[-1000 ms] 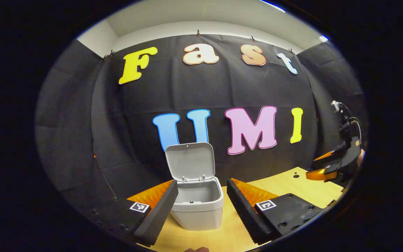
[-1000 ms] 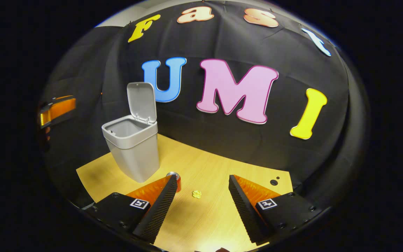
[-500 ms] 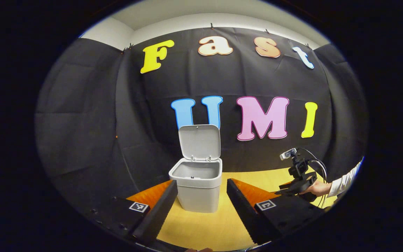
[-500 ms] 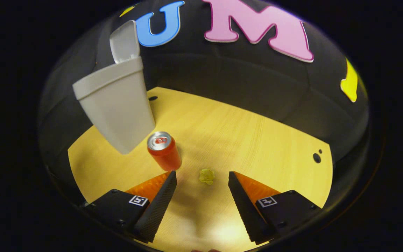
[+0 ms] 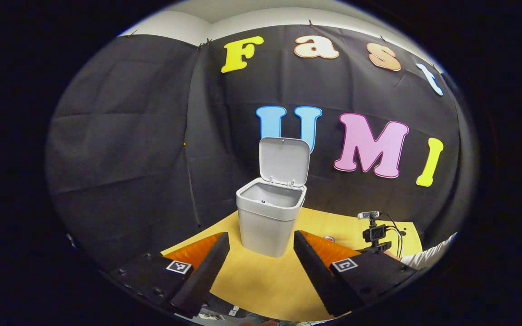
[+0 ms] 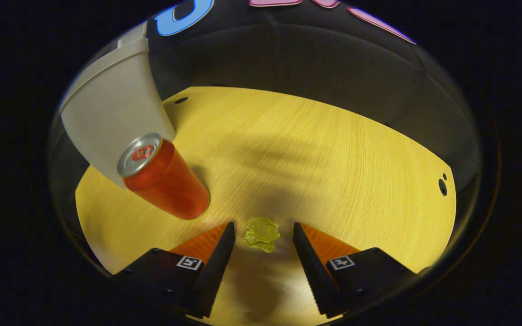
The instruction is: Press the lid of the desktop garbage bin to open it, pick up the crumpled paper on the desktop and throw it into the bin, then pick up the pop can on the desktop and drop it into the bin, and finally close the garbage bin lid.
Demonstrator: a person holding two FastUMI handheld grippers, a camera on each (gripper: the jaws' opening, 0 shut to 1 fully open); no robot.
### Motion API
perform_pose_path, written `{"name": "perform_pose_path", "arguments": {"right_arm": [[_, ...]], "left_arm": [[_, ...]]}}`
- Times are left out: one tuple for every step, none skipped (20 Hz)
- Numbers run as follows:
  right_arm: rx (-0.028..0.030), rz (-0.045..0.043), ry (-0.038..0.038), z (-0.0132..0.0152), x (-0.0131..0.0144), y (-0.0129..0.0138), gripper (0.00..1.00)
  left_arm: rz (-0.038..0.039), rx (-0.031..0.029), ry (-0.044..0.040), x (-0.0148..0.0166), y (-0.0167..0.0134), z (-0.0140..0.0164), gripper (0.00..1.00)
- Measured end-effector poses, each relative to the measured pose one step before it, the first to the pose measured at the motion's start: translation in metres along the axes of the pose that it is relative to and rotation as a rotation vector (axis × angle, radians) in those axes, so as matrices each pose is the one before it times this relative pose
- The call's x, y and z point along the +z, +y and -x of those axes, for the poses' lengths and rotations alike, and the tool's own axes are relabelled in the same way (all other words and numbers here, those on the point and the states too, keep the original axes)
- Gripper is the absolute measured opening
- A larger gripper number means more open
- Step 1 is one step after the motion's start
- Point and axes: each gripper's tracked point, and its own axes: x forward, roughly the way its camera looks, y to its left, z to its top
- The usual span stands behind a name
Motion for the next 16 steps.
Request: {"name": "perform_pose_path", "arguments": {"right_arm": [[0.00156,0.01383,-0.042,-0.00324,0.00786,-0.00118,0.71],[-0.01365,0.00081,0.01575,0.00195,-0.00202,-0.00086,0.58],[-0.00345,-0.00763,0.01193,0.00401,-0.00152,0.00058,0.44],[0.00498,-0.01436,-0.0007,0.00465,0.00145,0.00073,0.31],[0.00135,-0.01715,-0.01588,0.00826,0.0055,0.00002,0.31],[0.00396,-0.02039,-0.02903,0.01351,0.00896,0.00061,0.3],[0.00824,-0.02045,-0.04589,0.01508,0.0159,0.00291,0.3],[0.01355,-0.02176,-0.05238,0.01616,0.0199,0.00584,0.3],[0.02093,-0.01638,-0.04428,0.01658,0.02176,0.0105,0.3],[0.02491,-0.01248,-0.04554,0.01884,0.02378,0.0148,0.3],[0.0314,-0.00623,-0.05326,0.01674,0.02627,0.01894,0.3],[0.03143,0.00088,-0.05762,0.01329,0.02821,0.01852,0.3],[0.03198,0.00645,-0.05226,0.00918,0.02644,0.02146,0.29],[0.03648,0.00495,-0.04535,0.0027,0.02343,0.01781,0.3],[0.04144,0.00234,-0.04147,0.00179,0.02355,0.02237,0.29],[0.03649,0.00764,-0.03819,-0.00112,0.02215,0.02682,0.29]], "left_arm": [[-0.00511,-0.00486,-0.00263,0.00097,-0.00094,-0.00176,0.96],[-0.00093,-0.00983,-0.0021,0.0019,-0.00145,-0.00325,0.96],[0.00259,-0.01599,0.00085,0.00055,-0.0019,-0.00405,0.96],[0.00302,-0.02287,-0.00206,0.00284,-0.00298,-0.00508,0.96],[-0.00246,-0.02504,-0.00397,0.00236,-0.00307,-0.00467,0.96],[-0.00987,-0.02681,-0.00569,0.00267,-0.00146,-0.00317,0.96],[-0.01459,-0.024,-0.00862,0.00212,-0.00025,-0.00454,0.96],[-0.01239,-0.02338,-0.00536,0.00197,0.00035,-0.00429,0.96],[-0.00431,-0.02254,-0.00067,-0.00017,0.00159,-0.00339,0.96],[0.006,-0.02282,0.00322,-0.00054,0.00126,-0.0025,0.96],[0.0116,-0.02278,0.00275,-0.00064,0.00179,-0.00182,0.96],[0.00974,-0.01997,0.00074,-0.00031,0.00254,-0.00221,0.96],[0.00626,-0.01211,0.00076,-0.0013,0.00424,-0.00169,0.96],[0.00316,-0.0082,-0.00225,0.00032,0.00546,0.00042,0.96],[0.00177,-0.00529,-0.00291,0.00067,0.00634,0.00096,0.96],[0.00068,-0.00201,-0.00444,0.00099,0.00637,0.00232,0.96]]}}
